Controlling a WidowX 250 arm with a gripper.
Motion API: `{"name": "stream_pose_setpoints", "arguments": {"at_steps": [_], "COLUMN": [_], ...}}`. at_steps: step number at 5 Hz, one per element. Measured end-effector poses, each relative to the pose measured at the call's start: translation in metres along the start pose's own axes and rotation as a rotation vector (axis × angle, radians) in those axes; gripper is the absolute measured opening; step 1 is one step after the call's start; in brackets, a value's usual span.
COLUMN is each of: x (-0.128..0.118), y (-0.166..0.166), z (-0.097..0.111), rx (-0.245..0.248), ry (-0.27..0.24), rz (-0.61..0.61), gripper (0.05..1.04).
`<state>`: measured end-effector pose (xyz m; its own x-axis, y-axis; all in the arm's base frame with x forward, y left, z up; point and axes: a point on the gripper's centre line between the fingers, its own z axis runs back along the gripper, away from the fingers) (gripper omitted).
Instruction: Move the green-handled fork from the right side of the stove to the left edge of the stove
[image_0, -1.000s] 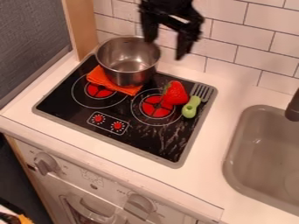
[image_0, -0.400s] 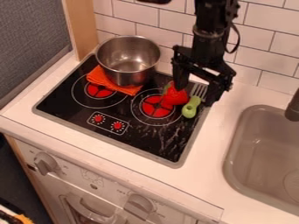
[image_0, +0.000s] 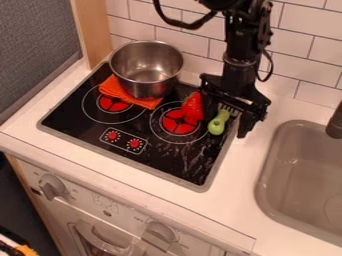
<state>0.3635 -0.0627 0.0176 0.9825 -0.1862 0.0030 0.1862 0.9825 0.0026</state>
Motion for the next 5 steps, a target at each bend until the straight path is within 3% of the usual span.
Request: {"name": "stream_pose_setpoints", "arguments": {"at_steps": [1,3,4,5], "x": [0.007,0.009,0.011,-0.009], "y": [0.000,0.005,-0.002,-0.007], "z": [-0.007,-0.005,0.023,0.073], "rx": [-0.030,-0.030,-0.040,-0.049], "ry": [0.001,0.003,-0.083,-0.212], "rz": [0.010,-0.033,-0.085,-0.154], "gripper": [0.929,0.375,0.358,0.358]}}
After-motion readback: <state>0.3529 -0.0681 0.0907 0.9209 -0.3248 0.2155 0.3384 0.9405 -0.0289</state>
